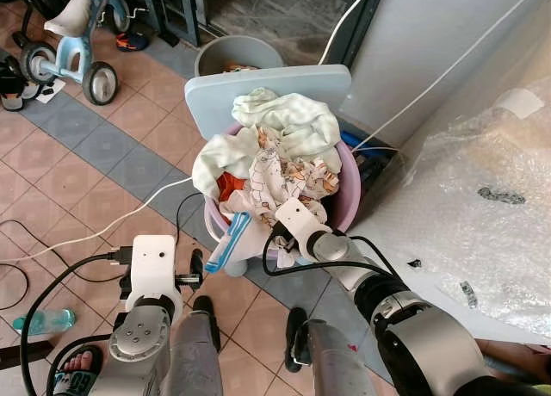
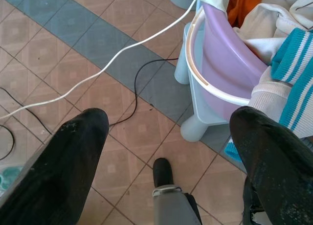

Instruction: Clothes washing

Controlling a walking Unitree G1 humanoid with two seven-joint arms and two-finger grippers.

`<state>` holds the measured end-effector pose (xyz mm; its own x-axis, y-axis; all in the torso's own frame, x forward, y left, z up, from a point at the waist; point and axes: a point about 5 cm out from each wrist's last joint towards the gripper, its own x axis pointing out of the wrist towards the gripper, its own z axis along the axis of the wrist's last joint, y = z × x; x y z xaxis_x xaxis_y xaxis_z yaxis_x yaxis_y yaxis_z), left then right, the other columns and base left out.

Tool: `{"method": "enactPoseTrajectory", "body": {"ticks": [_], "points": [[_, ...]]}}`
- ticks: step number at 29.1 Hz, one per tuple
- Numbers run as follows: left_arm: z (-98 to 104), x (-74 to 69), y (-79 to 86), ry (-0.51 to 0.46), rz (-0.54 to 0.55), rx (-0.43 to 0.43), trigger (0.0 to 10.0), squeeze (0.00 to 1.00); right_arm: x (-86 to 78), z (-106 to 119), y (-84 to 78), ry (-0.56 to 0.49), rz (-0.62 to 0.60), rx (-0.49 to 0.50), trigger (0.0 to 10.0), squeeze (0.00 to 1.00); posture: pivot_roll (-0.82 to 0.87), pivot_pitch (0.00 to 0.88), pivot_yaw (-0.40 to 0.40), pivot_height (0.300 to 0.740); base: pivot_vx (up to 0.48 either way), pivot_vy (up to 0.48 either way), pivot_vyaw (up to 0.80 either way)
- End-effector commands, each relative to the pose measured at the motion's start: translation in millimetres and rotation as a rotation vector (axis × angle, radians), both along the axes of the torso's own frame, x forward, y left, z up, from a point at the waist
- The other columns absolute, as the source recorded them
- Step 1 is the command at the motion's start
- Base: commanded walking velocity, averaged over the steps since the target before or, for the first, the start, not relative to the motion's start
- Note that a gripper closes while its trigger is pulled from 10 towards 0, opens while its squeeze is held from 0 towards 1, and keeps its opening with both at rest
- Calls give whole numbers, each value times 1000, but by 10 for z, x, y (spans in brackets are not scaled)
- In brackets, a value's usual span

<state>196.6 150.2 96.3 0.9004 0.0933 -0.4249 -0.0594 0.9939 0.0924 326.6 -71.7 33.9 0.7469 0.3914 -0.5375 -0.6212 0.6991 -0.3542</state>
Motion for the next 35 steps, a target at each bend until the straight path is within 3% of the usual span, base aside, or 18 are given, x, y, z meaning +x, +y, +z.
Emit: {"method": "enactPoseTrajectory", "body": {"ticks": [1, 15, 22, 29, 31, 33, 35], "points": [[-3, -20, -2, 14, 4, 9, 10000, 0, -101, -152, -75, 79, -20, -18, 0, 0, 247, 374, -65, 740, 0, 0, 0], [-11, -21, -13, 19, 6, 13, 10000, 0, -77, -117, -50, 70, -50, 35, 0, 0, 249, 369, -75, 740, 0, 0, 0], [3, 80, -21, -6, 12, 14, 10000, 0, 69, 67, -48, 21, -79, 103, 0, 0, 235, 343, -81, 740, 0, 0, 0], [25, 325, 3, -75, 22, 23, 10000, 0, 379, 602, -136, -180, -106, 325, 0, 0, 163, 250, -76, 740, 0, 0, 0], [38, 433, -3, -113, 21, 14, 10000, 0, 455, 821, -265, -271, -140, 438, 0, 0, 126, 210, -67, 740, 0, 0, 0], [38, 471, -6, -121, 19, 11, 10000, 0, 469, 875, -302, -295, -147, 460, 0, 0, 112, 194, -61, 740, 0, 0, 0], [49, 557, -44, -147, 1, 0, 10000, 0, 450, 998, -444, -383, -174, 513, 0, 0, 82, 163, -46, 740, 0, 0, 0]]}}
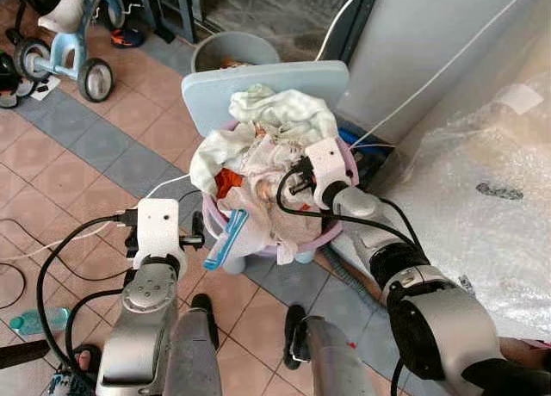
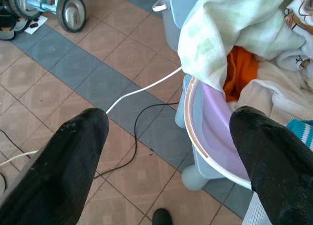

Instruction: Clothes washing

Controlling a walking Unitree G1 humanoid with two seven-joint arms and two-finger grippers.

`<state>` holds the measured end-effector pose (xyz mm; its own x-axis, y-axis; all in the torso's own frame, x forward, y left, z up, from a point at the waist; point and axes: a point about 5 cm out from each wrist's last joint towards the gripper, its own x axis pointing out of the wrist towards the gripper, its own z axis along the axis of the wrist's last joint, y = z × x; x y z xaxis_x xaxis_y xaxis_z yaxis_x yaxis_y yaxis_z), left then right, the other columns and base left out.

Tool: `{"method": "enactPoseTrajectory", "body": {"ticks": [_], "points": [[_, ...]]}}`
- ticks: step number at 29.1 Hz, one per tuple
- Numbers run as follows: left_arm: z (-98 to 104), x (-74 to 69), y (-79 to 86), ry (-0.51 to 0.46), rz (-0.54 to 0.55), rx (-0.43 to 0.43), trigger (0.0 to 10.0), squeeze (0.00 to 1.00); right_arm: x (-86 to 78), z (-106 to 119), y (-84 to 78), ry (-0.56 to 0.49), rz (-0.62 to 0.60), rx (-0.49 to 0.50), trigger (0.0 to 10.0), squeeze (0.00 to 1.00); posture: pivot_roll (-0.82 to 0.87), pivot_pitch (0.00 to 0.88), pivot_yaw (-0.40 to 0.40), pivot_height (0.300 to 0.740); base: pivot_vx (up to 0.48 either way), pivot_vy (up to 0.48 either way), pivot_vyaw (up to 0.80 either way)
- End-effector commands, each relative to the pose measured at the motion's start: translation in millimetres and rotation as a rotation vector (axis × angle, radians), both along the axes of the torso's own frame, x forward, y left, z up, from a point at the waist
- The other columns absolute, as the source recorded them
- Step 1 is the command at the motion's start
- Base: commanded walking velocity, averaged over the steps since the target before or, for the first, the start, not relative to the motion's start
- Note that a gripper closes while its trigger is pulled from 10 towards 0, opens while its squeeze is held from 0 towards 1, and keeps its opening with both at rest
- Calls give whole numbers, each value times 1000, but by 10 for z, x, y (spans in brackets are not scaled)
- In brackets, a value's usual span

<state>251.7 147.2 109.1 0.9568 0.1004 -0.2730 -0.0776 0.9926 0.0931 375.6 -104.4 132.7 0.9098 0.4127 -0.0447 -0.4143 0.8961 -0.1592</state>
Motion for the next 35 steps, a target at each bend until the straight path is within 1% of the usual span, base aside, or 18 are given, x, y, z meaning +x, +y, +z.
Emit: {"method": "enactPoseTrajectory", "body": {"ticks": [1, 3, 5, 6, 8, 9, 12, 14, 16, 17, 19, 20, 21, 22, 23, 27, 30, 35], "points": [[-79, 7, -15, 15, -3, -12, 10000, 0, -40, 10, -118, -28, -33, 52, 0, 0, 82, 163, -46, 740, 0, 0, 0], [-81, 74, -62, -9, -27, -13, 10000, 0, -140, 64, -273, -93, -92, 105, 0, 0, 45, 120, -27, 740, 0, 0, 0], [-77, 119, -104, -25, -45, -23, 10000, 0, -282, 104, -399, -152, -139, 139, 0, 0, 30, 104, -17, 740, 0, 0, 0], [-59, 162, -145, -42, -62, -33, 10000, 0, -463, 135, -504, -200, -209, 177, 0, 0, 13, 89, -6, 740, 0, 0, 0], [-55, 210, -162, -55, -75, -37, 10000, 0, -570, 152, -542, -223, -252, 203, 0, 0, -10, 76, 8, 740, 0, 0, 0], [-58, 252, -175, -62, -83, -34, 10000, 0, -629, 161, -531, -241, -262, 210, 0, 0, -19, 71, 18, 740, 0, 0, 0], [-27, 295, -207, -77, -97, -31, 10000, 0, -678, 155, -480, -250, -254, 197, 0, 0, -20, 68, 26, 740, 0, 0, 0], [40, 355, -250, -103, -121, -23, 10000, 0, -673, 169, -394, -245, -236, 201, 0, 0, -11, 74, 40, 740, 0, 0, 0], [89, 394, -269, -125, -140, -24, 10000, 0, -651, 228, -297, -264, -192, 177, 0, 0, -8, 80, 49, 740, 0, 0, 0], [89, 394, -269, -125, -140, -24, 10000, 0, -651, 228, -297, -264, -192, 177, 0, 0, -8, 80, 49, 740, 0, 0, 0], [79, 415, -261, -133, -144, -19, 10000, 0, -678, 309, -235, -271, -177, 154, 0, 0, -9, 79, 52, 740, 0, 0, 0], [65, 413, -263, -133, -146, -20, 10000, 0, -685, 339, -216, -270, -176, 157, 3490, 0, -8, 78, 52, 740, -247, 0, 0], [56, 410, -267, -133, -147, -21, 10000, 0, -689, 358, -205, -269, -175, 160, 3490, 0, -7, 78, 51, 740, -247, 0, 0], [41, 404, -272, -131, -149, -20, 10000, 0, -690, 380, -185, -273, -168, 158, 9686, 0, -5, 75, 50, 740, -319, 0, 0], [30, 398, -277, -128, -150, -21, 10000, 0, -690, 392, -166, -275, -160, 156, 10000, 0, -6, 72, 50, 740, -330, 0, 0], [-2, 389, -265, -117, -139, -27, 10000, 0, -691, 378, -132, -266, -153, 150, 10000, 0, 0, 73, 39, 740, -342, 0, 0], [-20, 394, -209, -111, -123, -26, 10000, 0, -708, 346, -116, -243, -152, 153, 10000, 0, 4, 80, 32, 740, -345, 0, 0], [-43, 378, -178, -110, -116, -24, 10000, 0, -732, 310, -131, -223, -162, 153, 10000, 0, 5, 78, 25, 740, -337, 0, 0]]}}
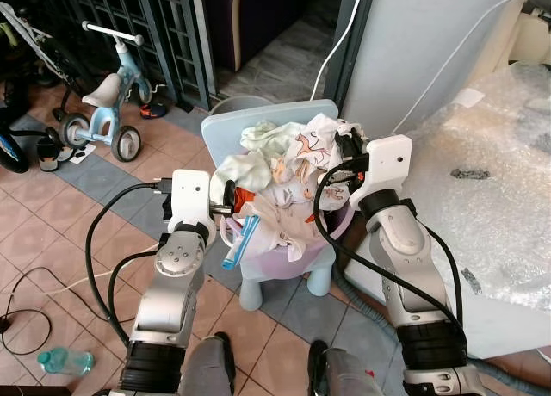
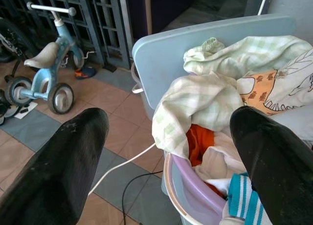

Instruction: Clothes washing

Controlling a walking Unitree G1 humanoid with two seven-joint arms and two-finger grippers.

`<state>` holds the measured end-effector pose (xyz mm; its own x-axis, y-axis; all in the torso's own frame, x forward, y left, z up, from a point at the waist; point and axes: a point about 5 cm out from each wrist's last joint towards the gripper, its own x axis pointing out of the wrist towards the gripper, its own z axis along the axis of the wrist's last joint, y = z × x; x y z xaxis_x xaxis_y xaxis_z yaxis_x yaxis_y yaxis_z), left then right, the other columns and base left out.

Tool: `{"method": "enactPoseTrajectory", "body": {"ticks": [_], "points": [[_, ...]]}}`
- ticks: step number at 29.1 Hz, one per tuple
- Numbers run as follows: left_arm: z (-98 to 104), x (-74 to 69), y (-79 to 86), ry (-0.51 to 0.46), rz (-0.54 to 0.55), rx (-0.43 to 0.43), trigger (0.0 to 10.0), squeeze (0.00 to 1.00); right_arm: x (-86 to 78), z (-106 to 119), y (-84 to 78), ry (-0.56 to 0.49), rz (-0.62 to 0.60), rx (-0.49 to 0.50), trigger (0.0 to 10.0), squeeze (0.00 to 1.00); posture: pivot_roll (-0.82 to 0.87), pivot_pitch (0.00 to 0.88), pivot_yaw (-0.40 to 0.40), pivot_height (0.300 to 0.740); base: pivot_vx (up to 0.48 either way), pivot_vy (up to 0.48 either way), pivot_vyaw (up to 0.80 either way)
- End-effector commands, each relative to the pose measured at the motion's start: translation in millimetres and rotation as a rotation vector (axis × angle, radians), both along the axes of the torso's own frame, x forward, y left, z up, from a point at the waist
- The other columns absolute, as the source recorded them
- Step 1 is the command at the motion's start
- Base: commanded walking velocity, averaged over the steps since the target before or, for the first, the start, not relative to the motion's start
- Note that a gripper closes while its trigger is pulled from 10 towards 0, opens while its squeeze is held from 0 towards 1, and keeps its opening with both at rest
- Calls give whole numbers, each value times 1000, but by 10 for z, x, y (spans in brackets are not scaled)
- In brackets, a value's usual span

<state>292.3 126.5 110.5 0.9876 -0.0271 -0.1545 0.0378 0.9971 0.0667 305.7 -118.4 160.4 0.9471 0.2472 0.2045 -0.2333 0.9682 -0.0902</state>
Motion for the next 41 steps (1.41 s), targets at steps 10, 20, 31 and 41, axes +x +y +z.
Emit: {"method": "enactPoseTrajectory", "body": {"ticks": [10, 20, 31, 41], "points": [[-13, -3, -6, -24, -38, -26, 10000, 0, -22, 25, 18, 6, -10, 9, 10000, 0, -1, 82, 24, 740, -32, 0, 0], [-19, -23, -40, -31, -66, -42, 10000, 0, -12, 19, -5, 6, -37, 11, 10000, 0, -4, 84, 32, 740, 0, -92, -215], [-16, 4, -41, -37, -66, -50, 10000, 0, 10, 45, 1, -2, -33, 7, 10000, 0, -15, 78, 25, 740, 0, -356, -582], [-30, 20, -36, -39, -52, -57, 10000, 0, 31, 66, -28, -20, -59, -2, 10000, 0, -18, 71, 33, 740, 0, -323, -509]]}}
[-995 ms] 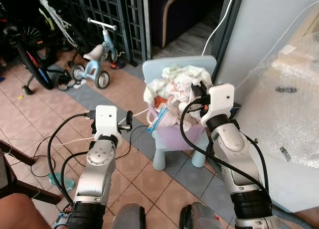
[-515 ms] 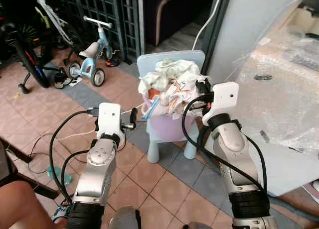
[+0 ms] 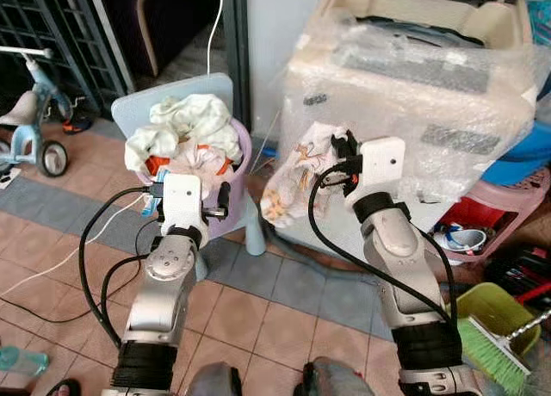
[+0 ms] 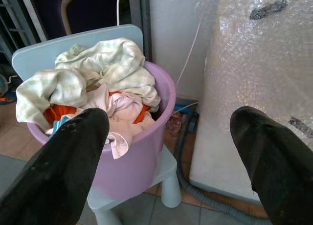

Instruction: Clothes washing

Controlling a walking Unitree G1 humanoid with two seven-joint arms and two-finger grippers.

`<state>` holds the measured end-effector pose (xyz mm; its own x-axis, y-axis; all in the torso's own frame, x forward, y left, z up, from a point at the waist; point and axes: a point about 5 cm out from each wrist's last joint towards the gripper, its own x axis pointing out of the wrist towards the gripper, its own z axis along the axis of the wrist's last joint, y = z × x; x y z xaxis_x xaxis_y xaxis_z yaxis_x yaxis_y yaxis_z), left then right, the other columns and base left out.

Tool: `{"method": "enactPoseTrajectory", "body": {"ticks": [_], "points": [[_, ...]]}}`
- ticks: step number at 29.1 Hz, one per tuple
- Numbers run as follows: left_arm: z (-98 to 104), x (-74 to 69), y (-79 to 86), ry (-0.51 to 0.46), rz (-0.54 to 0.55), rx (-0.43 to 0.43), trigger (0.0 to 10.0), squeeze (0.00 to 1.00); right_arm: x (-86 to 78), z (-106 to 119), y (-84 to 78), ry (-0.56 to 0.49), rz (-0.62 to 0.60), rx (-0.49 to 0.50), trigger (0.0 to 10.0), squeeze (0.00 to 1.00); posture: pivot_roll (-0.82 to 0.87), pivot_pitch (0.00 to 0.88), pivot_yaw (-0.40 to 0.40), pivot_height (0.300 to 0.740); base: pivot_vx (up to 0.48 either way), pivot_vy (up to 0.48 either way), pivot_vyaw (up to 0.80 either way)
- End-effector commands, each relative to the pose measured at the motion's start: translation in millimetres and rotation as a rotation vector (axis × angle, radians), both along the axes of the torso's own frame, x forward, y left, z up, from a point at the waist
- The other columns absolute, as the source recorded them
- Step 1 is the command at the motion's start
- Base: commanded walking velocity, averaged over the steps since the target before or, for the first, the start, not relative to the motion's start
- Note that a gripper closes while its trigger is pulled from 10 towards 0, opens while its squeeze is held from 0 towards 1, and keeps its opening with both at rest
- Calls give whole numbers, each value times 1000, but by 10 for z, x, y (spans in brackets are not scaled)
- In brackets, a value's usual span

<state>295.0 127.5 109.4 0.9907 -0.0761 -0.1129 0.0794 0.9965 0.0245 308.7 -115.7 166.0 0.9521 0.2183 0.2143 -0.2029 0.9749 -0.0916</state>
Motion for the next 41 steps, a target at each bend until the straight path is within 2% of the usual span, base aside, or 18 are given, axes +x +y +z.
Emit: {"method": "enactPoseTrajectory", "body": {"ticks": [1, 4, 6, 7, 13, 17, 23, 32, 35, 41], "points": [[-16, -6, -43, -5, -3, -14, 10000, 0, -1, 10, -62, -12, -34, -4, 10000, 0, -19, 69, 35, 740, 0, 0, 0], [-4, 2, -9, -24, 31, 18, 10000, 0, -11, 14, -108, -25, -63, -14, 10000, 0, -20, 67, 45, 740, 0, 0, 0], [-30, 7, 93, -18, 78, 27, 10000, 0, -50, -8, -259, -35, -145, -18, 10000, 0, -28, 59, 65, 740, 0, 0, 0], [-30, 7, 93, -18, 78, 27, 10000, 0, -50, -8, -259, -35, -145, -18, 10000, 0, -28, 59, 65, 740, 0, 0, 0], [-34, -16, 241, -36, 103, 36, 10000, 0, -214, -137, -585, 2, -288, -26, 10000, 0, -60, 61, 101, 740, 0, 0, 0], [-31, -11, 248, -42, 99, 35, 10000, 0, -266, -188, -668, 24, -323, -22, 10000, 0, -57, 64, 96, 740, 71, 256, 0], [25, 31, 247, -71, 103, 29, 10000, 0, -236, -172, -630, 19, -306, -34, 10000, 0, -51, 65, 90, 740, 317, 359, 0], [-42, -30, 291, -53, 105, 22, 10000, 0, -207, -142, -567, 11, -285, -43, 10000, 0, -35, 70, 67, 740, 366, 311, 0], [-75, -50, 297, -64, 113, 54, 10000, 0, -190, -147, -538, 18, -268, -48, 10000, 0, -26, 71, 50, 740, 280, 0, 0], [-96, -41, 288, -34, 149, 9, 10000, 0, -124, -135, -491, 21, -248, -60, 10000, 0, 1, 87, 33, 740, 0, 0, -133]]}}
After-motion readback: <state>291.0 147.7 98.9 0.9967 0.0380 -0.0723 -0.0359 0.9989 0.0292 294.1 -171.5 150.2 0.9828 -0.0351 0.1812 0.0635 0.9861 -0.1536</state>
